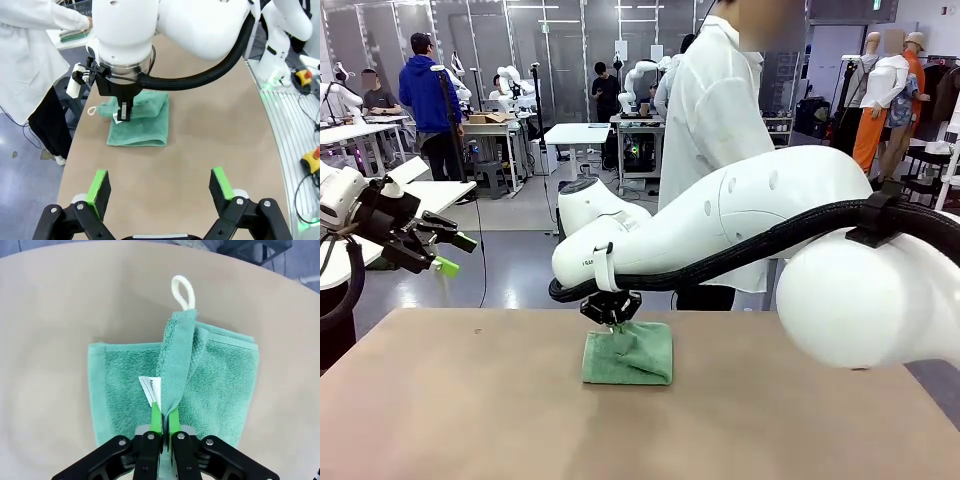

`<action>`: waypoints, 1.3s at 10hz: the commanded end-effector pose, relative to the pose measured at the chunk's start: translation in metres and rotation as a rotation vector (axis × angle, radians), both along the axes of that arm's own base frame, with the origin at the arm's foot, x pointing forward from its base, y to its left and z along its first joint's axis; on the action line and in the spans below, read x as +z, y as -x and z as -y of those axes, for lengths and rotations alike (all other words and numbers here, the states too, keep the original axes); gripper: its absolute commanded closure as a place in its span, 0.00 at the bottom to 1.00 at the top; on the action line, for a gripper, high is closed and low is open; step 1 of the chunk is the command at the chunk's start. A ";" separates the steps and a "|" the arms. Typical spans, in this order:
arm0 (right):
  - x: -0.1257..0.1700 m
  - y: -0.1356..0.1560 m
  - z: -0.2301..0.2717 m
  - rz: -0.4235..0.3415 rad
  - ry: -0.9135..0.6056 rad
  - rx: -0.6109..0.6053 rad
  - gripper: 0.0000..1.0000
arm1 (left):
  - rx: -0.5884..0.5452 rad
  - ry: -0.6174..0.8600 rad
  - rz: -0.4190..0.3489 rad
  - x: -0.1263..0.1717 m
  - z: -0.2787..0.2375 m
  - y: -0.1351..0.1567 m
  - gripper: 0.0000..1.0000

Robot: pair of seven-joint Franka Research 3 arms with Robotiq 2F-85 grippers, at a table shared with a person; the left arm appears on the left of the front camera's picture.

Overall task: Fold the towels and place them in the basket.
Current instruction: When a person lays out a Towel with hook on the table, fold it in half twice.

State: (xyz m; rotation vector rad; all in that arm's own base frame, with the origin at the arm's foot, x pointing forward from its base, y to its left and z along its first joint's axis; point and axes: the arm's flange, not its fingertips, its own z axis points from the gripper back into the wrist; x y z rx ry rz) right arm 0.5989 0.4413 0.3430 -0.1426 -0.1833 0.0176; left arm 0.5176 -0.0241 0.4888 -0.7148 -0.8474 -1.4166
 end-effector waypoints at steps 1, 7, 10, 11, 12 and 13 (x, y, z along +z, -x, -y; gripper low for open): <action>0.006 0.006 -0.008 -0.015 -0.018 0.021 1.00 | -0.007 -0.001 0.014 0.001 -0.001 0.001 0.00; 0.000 0.007 -0.012 -0.053 -0.114 0.029 0.70 | -0.007 -0.001 0.014 0.001 -0.001 0.001 0.00; 0.004 0.012 -0.007 -0.055 -0.136 0.029 0.35 | -0.007 -0.001 0.014 0.001 -0.001 0.001 0.00; 0.008 0.019 -0.002 -0.057 -0.141 0.033 0.31 | -0.007 -0.001 0.014 0.001 -0.001 0.001 0.00; 0.017 0.027 0.019 -0.054 -0.172 0.020 0.16 | -0.007 -0.001 0.014 0.001 -0.001 0.001 0.00; 0.026 0.034 0.040 -0.061 -0.218 0.018 0.12 | -0.007 -0.001 0.014 0.001 -0.001 0.001 0.00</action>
